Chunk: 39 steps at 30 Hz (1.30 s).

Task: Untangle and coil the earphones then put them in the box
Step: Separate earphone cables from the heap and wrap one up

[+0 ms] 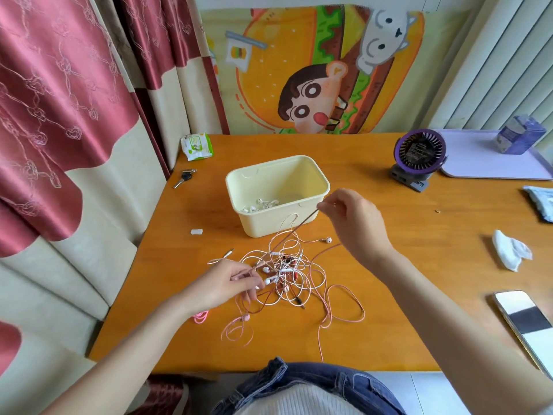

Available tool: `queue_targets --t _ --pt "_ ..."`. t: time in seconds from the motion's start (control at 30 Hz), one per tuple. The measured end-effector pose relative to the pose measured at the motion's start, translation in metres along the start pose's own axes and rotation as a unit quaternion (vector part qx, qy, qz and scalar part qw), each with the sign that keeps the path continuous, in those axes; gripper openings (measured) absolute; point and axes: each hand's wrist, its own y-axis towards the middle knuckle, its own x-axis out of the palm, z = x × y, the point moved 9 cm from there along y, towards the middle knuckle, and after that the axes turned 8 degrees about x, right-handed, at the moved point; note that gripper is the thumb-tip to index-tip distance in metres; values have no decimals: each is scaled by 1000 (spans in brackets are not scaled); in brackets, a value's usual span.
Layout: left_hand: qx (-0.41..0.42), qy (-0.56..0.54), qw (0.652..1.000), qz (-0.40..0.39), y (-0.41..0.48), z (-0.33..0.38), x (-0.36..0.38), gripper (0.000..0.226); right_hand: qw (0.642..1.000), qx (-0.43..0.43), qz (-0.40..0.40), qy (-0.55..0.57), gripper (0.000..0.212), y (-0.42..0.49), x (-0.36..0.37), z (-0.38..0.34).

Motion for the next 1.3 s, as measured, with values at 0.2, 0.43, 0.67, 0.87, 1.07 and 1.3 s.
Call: queue_targets --t 0.2,0.43,0.67,0.87,1.07,1.3 --pt "0 -40 998 48 -5 6 -9 20 992 111 -11 -53 23 10 14 49" --pt "-20 -71 994 78 2 8 -11 9 969 77 -194 -134 19 -13 68 58" --pt "-2 -129 988 84 12 29 4 8 948 -56 -289 121 16 -59 81 -39" --pt "17 -269 961 63 6 31 7 12 950 -12 -252 182 21 -51 73 -35" --pt "35 -259 960 99 1 37 -1 16 941 -26 -279 188 16 -59 76 -41" --pt "36 -173 981 81 1 39 -1 12 936 29 -294 193 24 -57 81 -34"
